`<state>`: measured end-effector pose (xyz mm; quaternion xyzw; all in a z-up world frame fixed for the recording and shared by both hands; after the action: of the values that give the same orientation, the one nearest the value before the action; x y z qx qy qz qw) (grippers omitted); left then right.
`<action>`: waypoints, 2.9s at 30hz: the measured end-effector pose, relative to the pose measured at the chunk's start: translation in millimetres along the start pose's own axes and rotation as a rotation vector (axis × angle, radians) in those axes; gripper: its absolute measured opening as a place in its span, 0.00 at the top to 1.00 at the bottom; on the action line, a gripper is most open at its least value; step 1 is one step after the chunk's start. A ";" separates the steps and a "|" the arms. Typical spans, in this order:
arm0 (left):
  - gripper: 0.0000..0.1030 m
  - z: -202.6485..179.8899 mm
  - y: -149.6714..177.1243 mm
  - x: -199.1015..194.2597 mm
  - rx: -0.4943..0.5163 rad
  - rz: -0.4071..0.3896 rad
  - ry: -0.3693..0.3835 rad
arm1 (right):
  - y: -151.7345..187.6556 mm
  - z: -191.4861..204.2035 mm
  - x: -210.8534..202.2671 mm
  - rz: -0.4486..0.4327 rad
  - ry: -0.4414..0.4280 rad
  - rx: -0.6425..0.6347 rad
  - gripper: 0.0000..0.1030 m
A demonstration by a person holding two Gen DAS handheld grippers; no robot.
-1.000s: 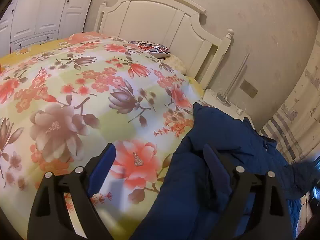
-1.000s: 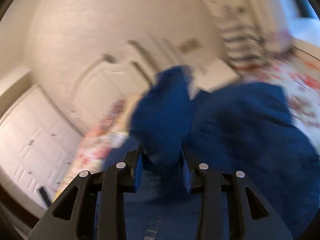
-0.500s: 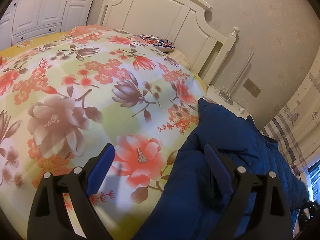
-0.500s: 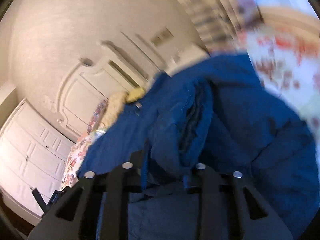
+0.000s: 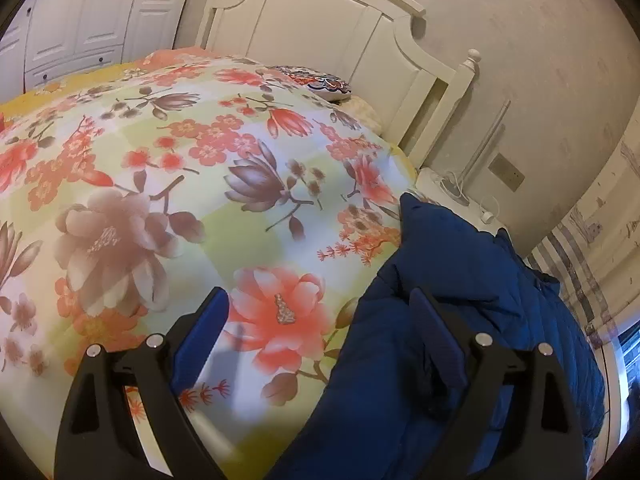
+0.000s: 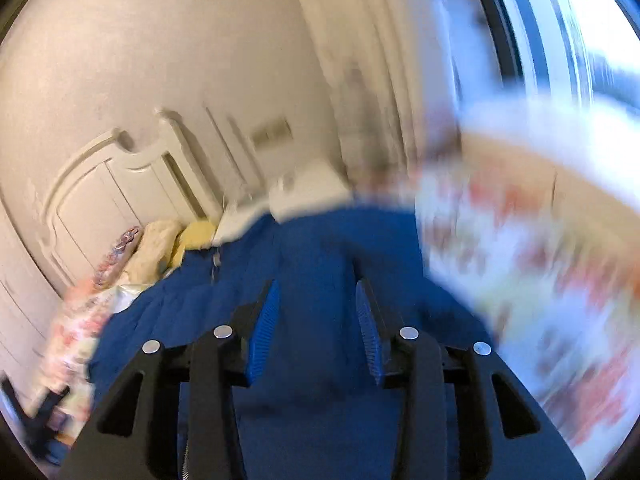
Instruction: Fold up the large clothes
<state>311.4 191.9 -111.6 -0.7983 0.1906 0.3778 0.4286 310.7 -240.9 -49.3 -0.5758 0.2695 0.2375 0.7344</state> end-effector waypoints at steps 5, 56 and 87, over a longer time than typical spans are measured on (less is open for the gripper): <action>0.11 2.9 0.5 -3.4 -0.010 -0.016 -0.001 | 7.2 41.8 71.8 0.288 0.143 -0.274 0.66; 0.02 -235.1 20.9 49.3 0.707 0.122 -0.171 | 25.4 28.9 96.6 0.257 0.082 -0.217 0.62; 0.02 -139.4 31.1 62.2 0.523 0.260 -0.045 | 43.8 49.9 86.4 0.288 0.075 -0.297 0.04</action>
<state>393.1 60.3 -127.7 -0.6211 0.3727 0.3853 0.5717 352.0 -179.1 -129.1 -0.6417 0.3384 0.3557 0.5893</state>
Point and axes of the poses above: each gripper's, at about its wrist camera, not at the fingertips, and x roughly the way its jaws point, z to its left, y to its underside, the point moved 1 cm from there along x, roughly the way its jaws point, and after that the axes turned 13 degrees about z, right-handed, at the moved point
